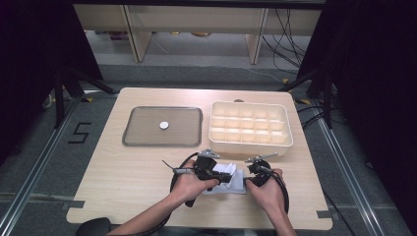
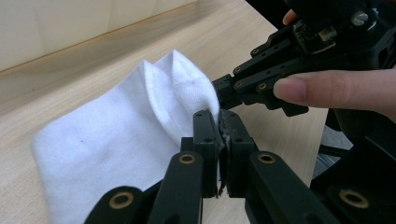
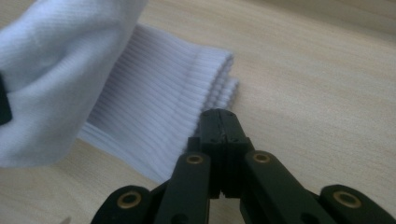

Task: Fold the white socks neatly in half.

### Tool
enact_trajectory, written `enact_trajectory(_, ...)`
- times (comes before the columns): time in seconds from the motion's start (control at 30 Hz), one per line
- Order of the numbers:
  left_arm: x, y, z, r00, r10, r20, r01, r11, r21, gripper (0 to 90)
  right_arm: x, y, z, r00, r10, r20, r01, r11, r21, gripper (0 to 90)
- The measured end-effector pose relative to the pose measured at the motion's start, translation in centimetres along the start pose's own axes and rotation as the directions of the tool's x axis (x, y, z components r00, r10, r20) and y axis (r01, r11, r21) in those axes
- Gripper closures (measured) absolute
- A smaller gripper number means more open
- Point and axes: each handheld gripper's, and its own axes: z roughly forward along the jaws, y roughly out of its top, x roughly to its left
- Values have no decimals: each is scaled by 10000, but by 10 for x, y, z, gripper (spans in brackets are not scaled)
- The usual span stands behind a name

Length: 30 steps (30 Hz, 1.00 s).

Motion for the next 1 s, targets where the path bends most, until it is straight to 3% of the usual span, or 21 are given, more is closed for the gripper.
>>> enact_trajectory(0.3,0,0,4,9999,26,147,-28,10000,88,862,2,0,0,9998,-55,-165,52,9998,-167,900)
enact_trajectory(0.4,0,0,4,9999,52,131,-53,9999,114,862,-2,0,-3,9992,-383,-95,378,9978,-536,900)
enact_trajectory(0.47,0,0,4,9999,81,118,-82,9999,141,861,-2,0,-7,9997,247,-55,-249,9989,-406,900)
enact_trajectory(0.57,-1,0,5,10000,61,5,-61,9999,135,861,-8,1,-5,9999,156,42,-155,9993,-352,900)
enact_trajectory(0.83,-1,-1,10,10000,4,-54,-4,10000,-55,861,-4,0,0,9994,333,-42,-334,9992,-212,900)
enact_trajectory(1.0,1,0,10,10000,64,63,-65,9997,234,861,-3,0,1,9999,154,-61,-155,9997,-204,900)
